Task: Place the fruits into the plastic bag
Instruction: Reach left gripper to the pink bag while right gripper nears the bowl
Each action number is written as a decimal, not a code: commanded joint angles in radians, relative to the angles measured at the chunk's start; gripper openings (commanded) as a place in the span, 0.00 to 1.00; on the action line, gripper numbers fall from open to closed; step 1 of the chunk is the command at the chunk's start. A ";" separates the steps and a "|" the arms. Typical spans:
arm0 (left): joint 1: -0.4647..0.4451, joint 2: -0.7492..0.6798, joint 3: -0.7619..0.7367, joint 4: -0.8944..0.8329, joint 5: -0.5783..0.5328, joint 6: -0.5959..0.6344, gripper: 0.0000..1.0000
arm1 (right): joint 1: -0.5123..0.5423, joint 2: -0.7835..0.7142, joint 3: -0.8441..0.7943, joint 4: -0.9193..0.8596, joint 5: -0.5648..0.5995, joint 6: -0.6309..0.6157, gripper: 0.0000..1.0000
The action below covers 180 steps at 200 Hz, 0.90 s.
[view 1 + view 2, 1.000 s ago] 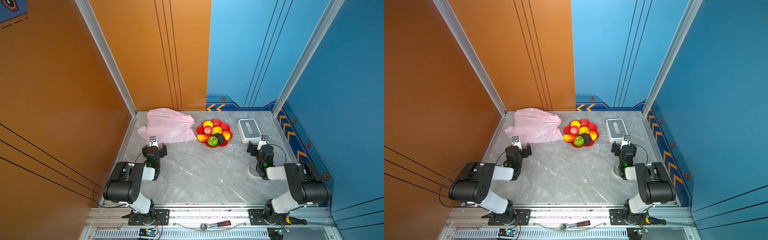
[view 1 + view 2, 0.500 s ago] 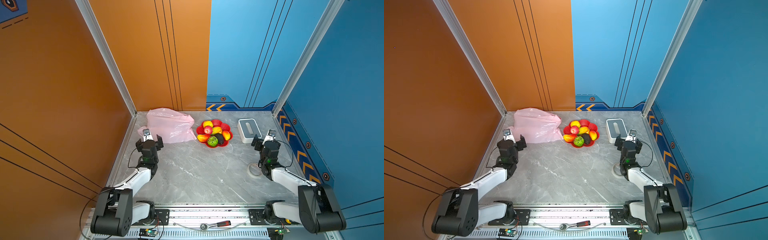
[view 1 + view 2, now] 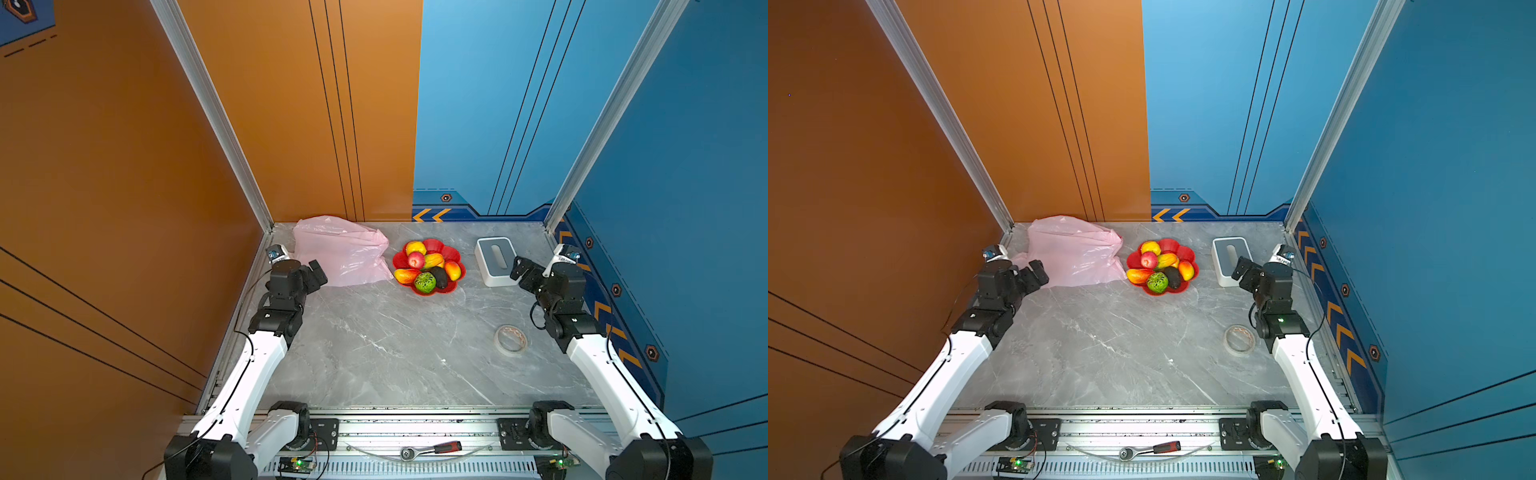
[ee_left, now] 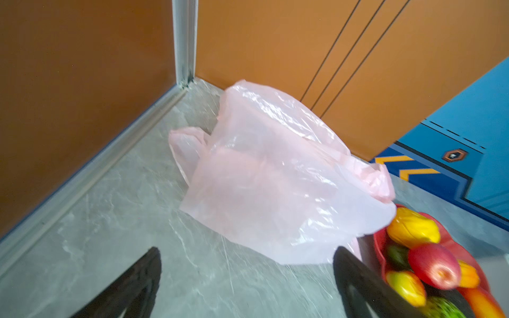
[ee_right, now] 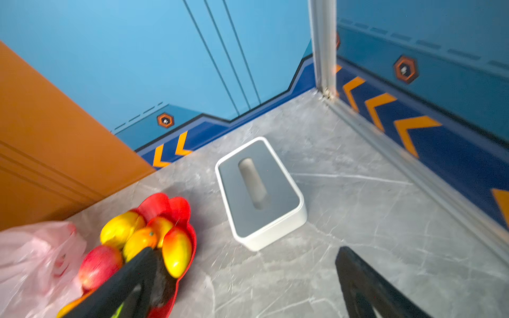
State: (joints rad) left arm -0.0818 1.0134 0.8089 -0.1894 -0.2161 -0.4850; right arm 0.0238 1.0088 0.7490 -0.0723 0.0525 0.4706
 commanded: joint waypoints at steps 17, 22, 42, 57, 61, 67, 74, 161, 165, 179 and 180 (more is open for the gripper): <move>0.031 -0.038 0.038 -0.192 0.214 -0.153 0.98 | 0.019 -0.003 0.061 -0.200 -0.288 0.066 1.00; 0.048 -0.041 0.034 -0.202 0.239 -0.178 0.98 | 0.028 -0.003 0.068 -0.211 -0.301 0.066 1.00; 0.125 -0.046 -0.011 -0.194 0.389 -0.304 0.98 | 0.067 0.006 0.086 -0.231 -0.352 0.066 1.00; 0.171 -0.043 -0.061 -0.156 0.491 -0.392 0.98 | 0.097 0.012 0.097 -0.239 -0.371 0.069 1.00; 0.179 -0.041 -0.075 -0.144 0.511 -0.418 0.98 | 0.104 0.012 0.098 -0.241 -0.371 0.070 1.00; 0.192 -0.041 -0.094 -0.117 0.541 -0.449 0.98 | 0.114 0.014 0.098 -0.240 -0.370 0.073 1.00; 0.203 -0.040 -0.115 -0.092 0.562 -0.483 0.98 | 0.123 0.014 0.097 -0.237 -0.367 0.076 1.00; 0.275 0.062 -0.196 0.127 0.624 -0.672 0.98 | 0.165 0.095 0.095 -0.218 -0.423 0.083 1.00; 0.276 0.072 -0.197 0.137 0.620 -0.673 0.98 | 0.165 0.101 0.095 -0.217 -0.427 0.086 1.00; 0.295 0.116 -0.197 0.171 0.613 -0.683 0.98 | 0.165 0.120 0.093 -0.203 -0.442 0.099 1.00; 0.296 0.121 -0.197 0.175 0.615 -0.685 0.98 | 0.166 0.121 0.093 -0.202 -0.444 0.100 1.00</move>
State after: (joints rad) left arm 0.1886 1.0779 0.6228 -0.1024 0.3779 -1.1305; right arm 0.1837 1.1030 0.8219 -0.2733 -0.3462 0.5446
